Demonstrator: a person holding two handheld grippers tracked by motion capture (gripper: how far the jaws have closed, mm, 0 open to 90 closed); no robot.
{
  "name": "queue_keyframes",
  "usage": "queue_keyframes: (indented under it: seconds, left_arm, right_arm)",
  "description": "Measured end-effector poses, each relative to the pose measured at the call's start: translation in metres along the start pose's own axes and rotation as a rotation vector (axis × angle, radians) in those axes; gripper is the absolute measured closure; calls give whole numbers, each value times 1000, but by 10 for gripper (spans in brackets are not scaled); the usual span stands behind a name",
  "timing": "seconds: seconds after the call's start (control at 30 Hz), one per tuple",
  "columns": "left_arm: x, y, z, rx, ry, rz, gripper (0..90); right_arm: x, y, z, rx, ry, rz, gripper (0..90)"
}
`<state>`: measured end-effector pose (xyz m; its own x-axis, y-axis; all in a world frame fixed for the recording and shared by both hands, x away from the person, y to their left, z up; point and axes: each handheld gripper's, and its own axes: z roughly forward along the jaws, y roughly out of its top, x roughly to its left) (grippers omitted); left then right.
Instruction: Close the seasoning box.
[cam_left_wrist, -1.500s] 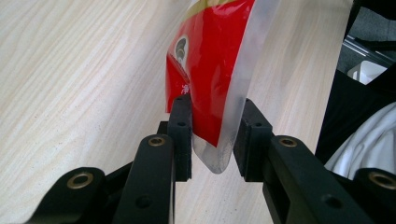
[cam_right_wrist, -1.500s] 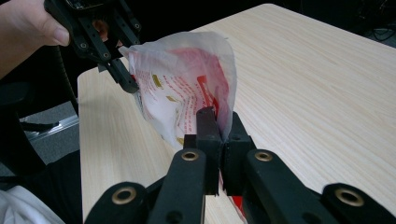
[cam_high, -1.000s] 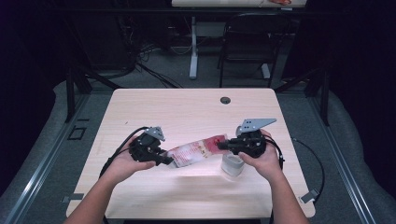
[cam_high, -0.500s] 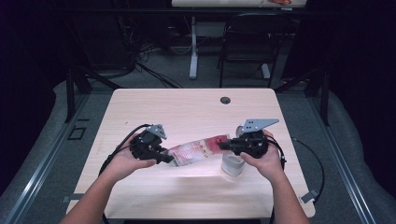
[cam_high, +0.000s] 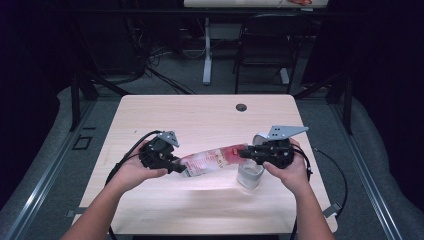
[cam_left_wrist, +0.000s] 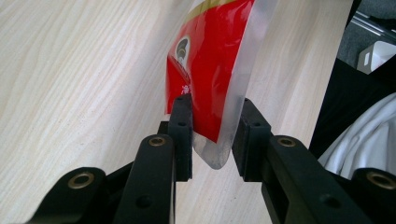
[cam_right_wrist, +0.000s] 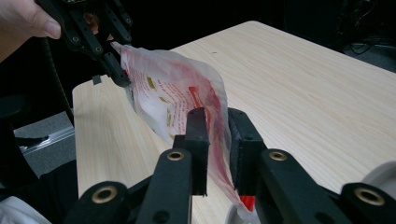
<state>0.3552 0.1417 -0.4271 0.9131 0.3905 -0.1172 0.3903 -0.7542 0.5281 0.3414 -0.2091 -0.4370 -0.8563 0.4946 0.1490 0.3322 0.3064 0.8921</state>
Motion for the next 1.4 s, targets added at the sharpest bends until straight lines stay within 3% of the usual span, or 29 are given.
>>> queue_keyframes:
  seconds: [0.3, 1.4]
  left_arm:
    - [-1, 4, -5, -9, 3, 8, 723]
    - [-5, 24, -23, -17, 24, 31, 725]
  right_arm:
    - [-1, -1, -3, 1, -13, -3, 864]
    - [-6, -6, -10, -5, -32, 22, 875]
